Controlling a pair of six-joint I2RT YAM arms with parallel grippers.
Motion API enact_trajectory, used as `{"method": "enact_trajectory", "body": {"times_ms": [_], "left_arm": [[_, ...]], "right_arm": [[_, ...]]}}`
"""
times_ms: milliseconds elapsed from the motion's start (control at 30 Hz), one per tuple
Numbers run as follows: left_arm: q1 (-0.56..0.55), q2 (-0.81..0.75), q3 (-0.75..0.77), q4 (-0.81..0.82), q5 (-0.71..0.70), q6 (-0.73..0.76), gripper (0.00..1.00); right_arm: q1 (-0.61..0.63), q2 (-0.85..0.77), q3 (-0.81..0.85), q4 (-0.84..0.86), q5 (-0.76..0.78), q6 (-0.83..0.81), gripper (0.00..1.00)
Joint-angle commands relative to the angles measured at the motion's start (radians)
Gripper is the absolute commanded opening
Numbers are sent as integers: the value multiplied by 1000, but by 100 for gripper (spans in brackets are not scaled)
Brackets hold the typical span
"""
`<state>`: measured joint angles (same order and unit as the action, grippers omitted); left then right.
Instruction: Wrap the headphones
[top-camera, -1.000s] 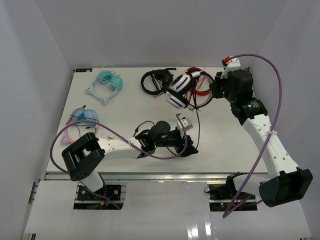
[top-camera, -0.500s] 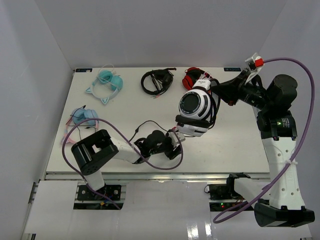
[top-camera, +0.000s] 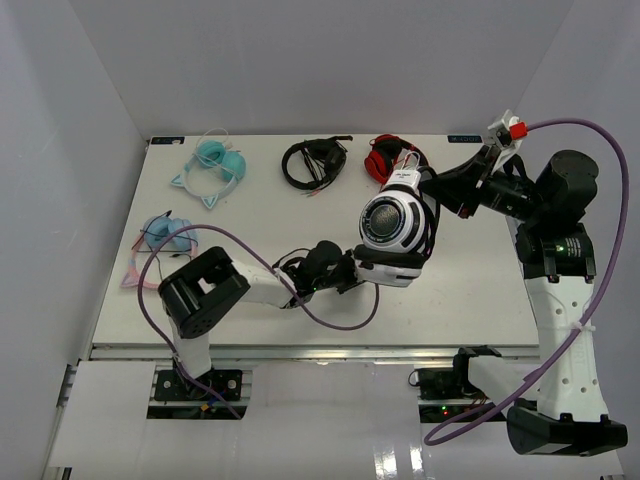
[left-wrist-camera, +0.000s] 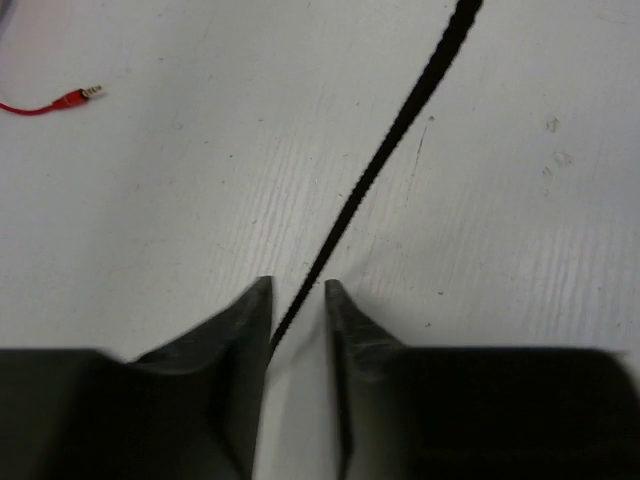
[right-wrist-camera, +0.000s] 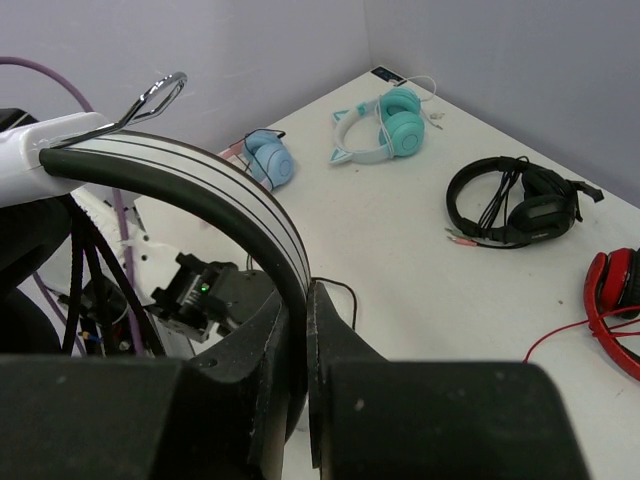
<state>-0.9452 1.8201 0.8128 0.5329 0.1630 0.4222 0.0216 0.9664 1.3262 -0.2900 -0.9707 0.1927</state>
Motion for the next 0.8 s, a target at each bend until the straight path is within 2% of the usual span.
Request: {"method": "enact_trajectory", "body": {"times_ms": [0, 67, 200, 233, 300, 400, 467, 533, 633, 767], "left_arm": [[26, 54, 46, -121, 126, 61, 25], [34, 61, 37, -118, 137, 54, 17], [76, 65, 12, -118, 179, 30, 14], [83, 60, 8, -120, 180, 22, 6], [105, 43, 0, -118, 186, -1, 0], [164, -8, -25, -100, 211, -45, 0], [202, -55, -39, -97, 244, -67, 0], [257, -106, -44, -113, 282, -88, 0], [319, -163, -13, -161, 352, -117, 0], [388, -238, 67, -301, 397, -140, 0]], "right_arm": [[-24, -20, 66, 25, -79, 71, 8], [-44, -15, 81, 25, -96, 81, 8], [-54, -11, 94, 26, -123, 100, 8], [-55, -11, 94, 25, -123, 100, 8], [-59, -15, 87, 26, -129, 101, 8], [-62, -25, 64, -17, -129, 56, 8], [-62, -25, 75, -134, -113, -36, 8], [-61, -22, 93, -253, -64, -238, 8], [-60, -34, 84, -402, 103, -447, 8], [-58, -64, -15, -409, 330, -632, 8]]}}
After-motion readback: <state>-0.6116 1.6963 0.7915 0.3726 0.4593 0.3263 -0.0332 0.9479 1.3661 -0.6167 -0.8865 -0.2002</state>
